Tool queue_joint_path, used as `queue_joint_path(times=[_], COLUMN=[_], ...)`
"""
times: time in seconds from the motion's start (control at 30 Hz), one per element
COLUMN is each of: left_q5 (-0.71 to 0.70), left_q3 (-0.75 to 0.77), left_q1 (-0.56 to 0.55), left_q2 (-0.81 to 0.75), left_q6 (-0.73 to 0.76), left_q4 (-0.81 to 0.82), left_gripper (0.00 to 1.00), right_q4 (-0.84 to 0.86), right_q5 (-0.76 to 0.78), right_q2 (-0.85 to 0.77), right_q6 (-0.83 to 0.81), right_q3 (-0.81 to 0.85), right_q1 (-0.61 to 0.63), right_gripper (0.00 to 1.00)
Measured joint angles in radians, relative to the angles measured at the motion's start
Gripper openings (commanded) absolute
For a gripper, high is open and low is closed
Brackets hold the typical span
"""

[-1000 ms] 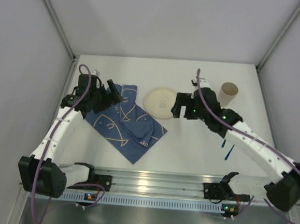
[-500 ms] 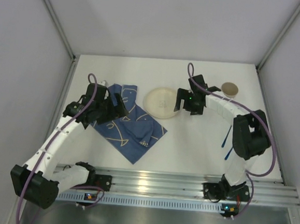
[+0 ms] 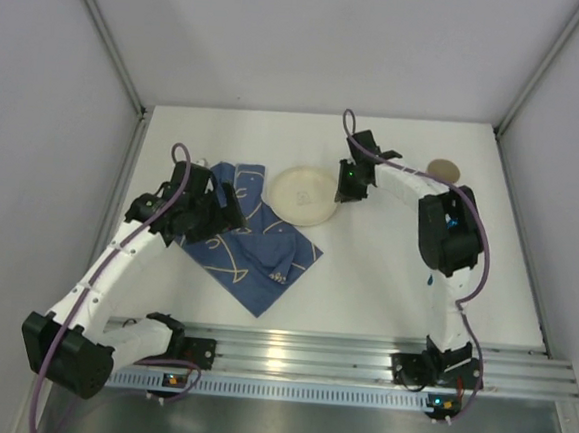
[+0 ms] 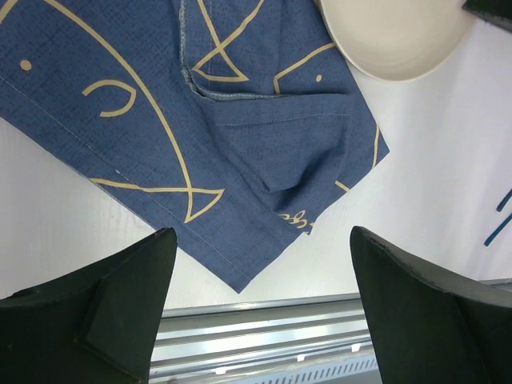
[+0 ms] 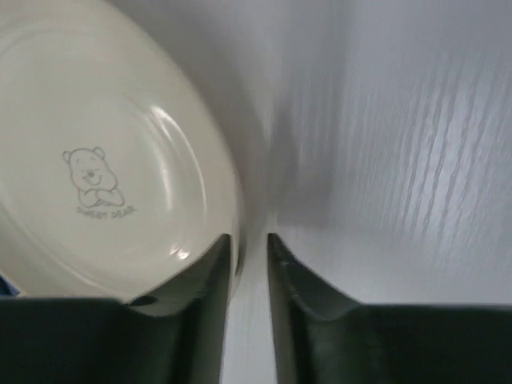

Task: Set the dinner table for one person

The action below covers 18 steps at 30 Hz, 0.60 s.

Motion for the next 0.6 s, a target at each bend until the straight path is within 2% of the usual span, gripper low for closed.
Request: queue_joint_path(times=[0.13, 0.33, 0.5, 0.53, 0.57, 0.6], left_q5=[-0.013, -0.032, -0.063, -0.067, -0.070, -0.074], left_q3=[0.000, -0.002, -0.019, -0.024, -0.029, -0.033], left_q1=[-0.016, -0.050, -0.071, -0.072, -0.073, -0.074], left_q2=[0.010, -0.006, -0.065, -0.076, -0.085, -0.092], left_q6=[-0.009, -0.050, -0.083, -0.089, -0.095, -0.100], left_q4=[-0.003, -0.014, -0.047, -0.053, -0.060, -0.066], left_gripper=[0.93, 0.93, 0.93, 0.93, 0.93, 0.93], right_q4=[-0.034, -0.080, -0.090, -0.090, -0.085, -0.076], right_q5=[0.029, 0.106, 0.249, 0.285, 0.308, 0.325], right_q2=[0.086, 0.216, 0.257, 0.257, 0.257, 0.257], right_q6=[-0.010, 0.034, 0.087, 0.100, 0.111, 0.124], right_q3=[0.132, 0.384, 0.556, 0.581, 0.600, 0.612], right_q1=[-0.013, -0.097, -0.202, -0.220, -0.238, -0.253], right_gripper=[0.00, 0.00, 0.00, 0.01, 0.10, 0.30])
